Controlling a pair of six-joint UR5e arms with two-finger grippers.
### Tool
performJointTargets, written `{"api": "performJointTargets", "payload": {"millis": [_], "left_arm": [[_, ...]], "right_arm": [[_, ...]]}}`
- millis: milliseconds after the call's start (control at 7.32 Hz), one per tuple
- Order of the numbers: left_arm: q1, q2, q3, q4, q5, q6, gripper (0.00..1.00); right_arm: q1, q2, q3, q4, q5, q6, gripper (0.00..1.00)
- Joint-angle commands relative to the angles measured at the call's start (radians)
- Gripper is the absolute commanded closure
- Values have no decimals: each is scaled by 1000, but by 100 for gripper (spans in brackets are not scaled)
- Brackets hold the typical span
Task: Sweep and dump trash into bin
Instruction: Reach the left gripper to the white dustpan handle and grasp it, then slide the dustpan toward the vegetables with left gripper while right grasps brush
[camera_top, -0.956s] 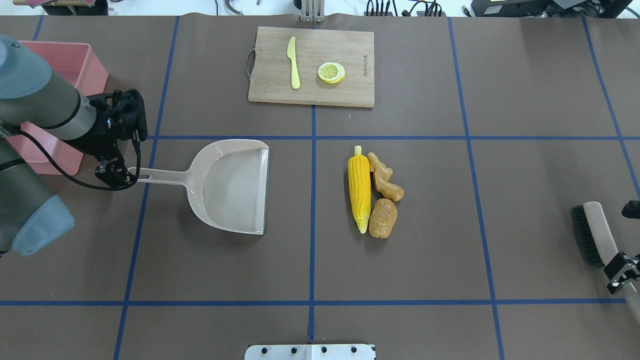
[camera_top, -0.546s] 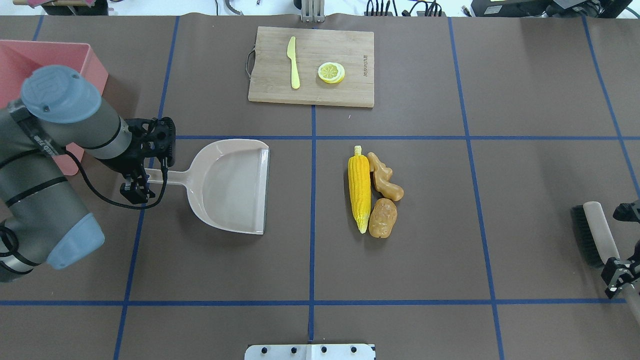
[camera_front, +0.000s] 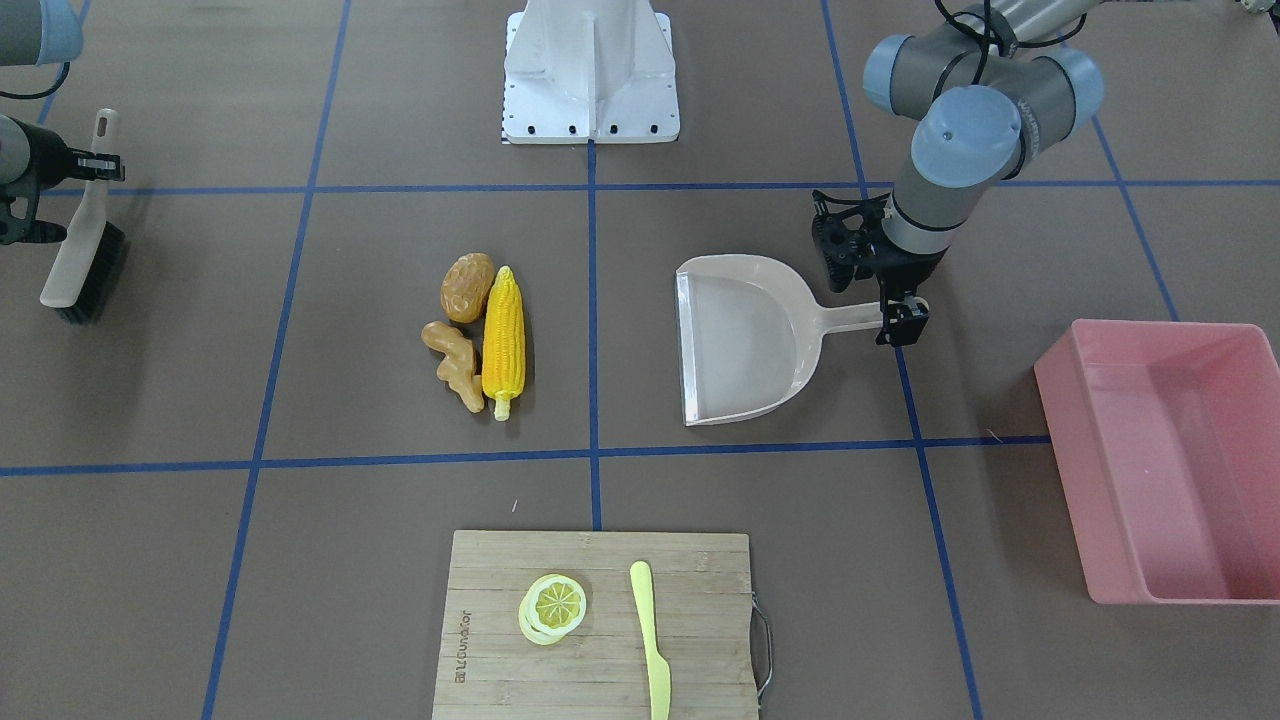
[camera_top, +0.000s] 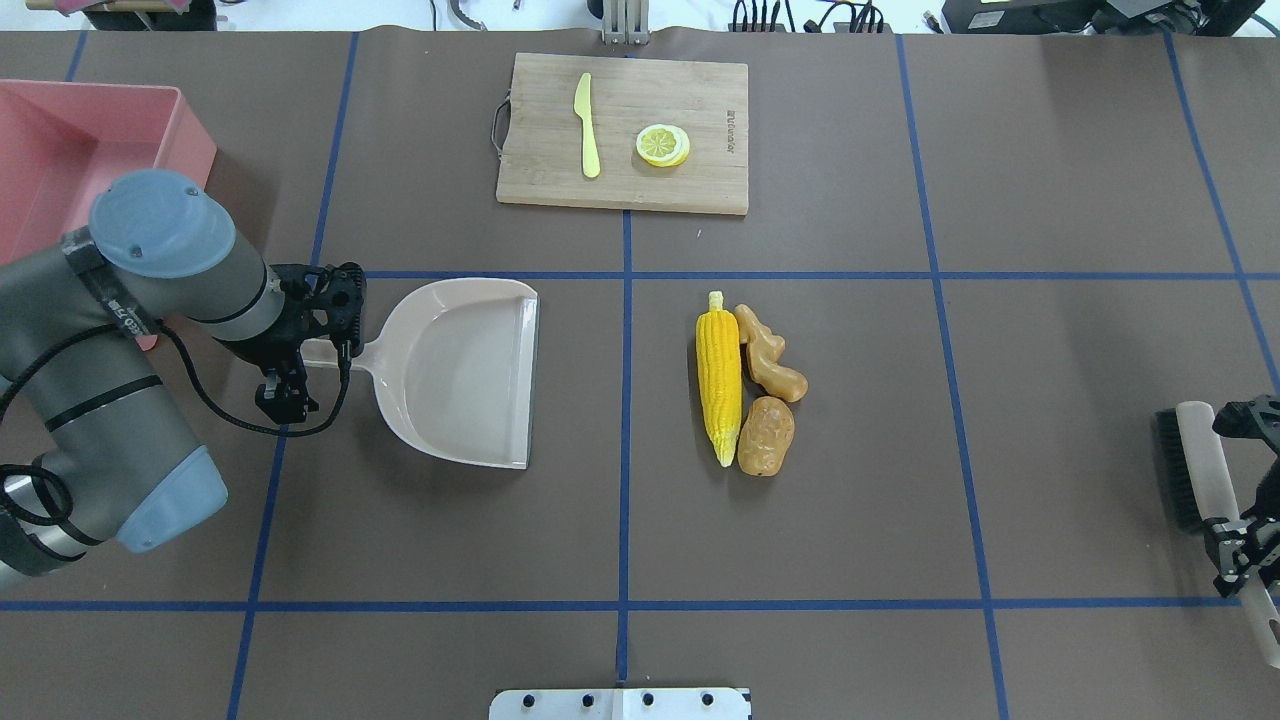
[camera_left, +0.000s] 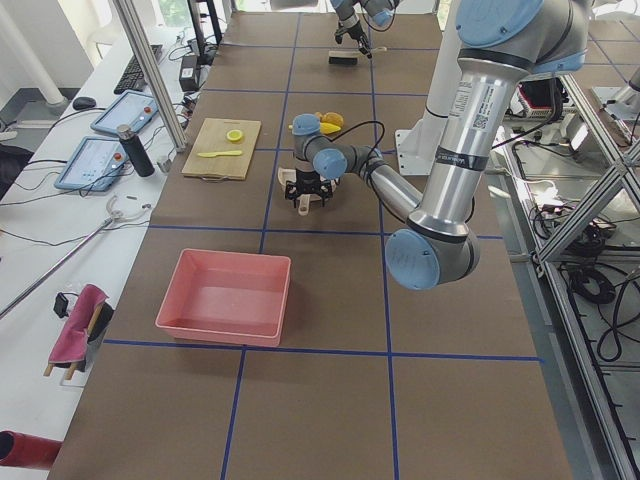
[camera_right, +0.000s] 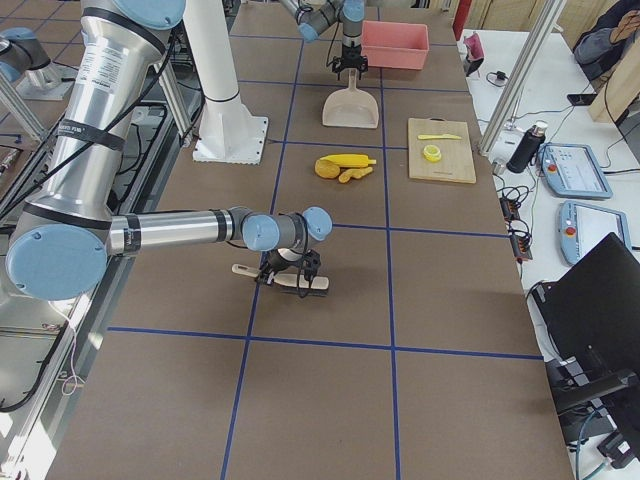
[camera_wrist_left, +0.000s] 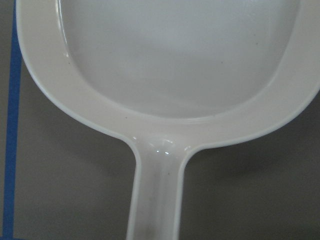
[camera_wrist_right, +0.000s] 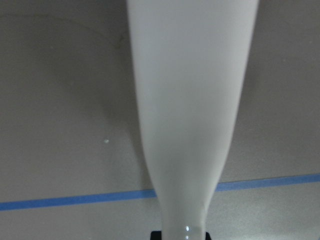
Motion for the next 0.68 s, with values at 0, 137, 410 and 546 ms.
{"api": "performJointTargets", "payload": {"millis": [0,137,410,546], "left_arm": [[1,-2,27,-23,-1,0,3],[1,1,35,-37,-1,2,32],[-8,0,4,-37,2,0,100],[-15,1,-32,-22,13,-3,100]], "right_arm": [[4,14,73,-91,-5,-12,100],[69,59,101,-135,-26,-27,100],[205,119,98,-137,-93,-128,100],[226,172,68,-140,-157,-195,100]]}}
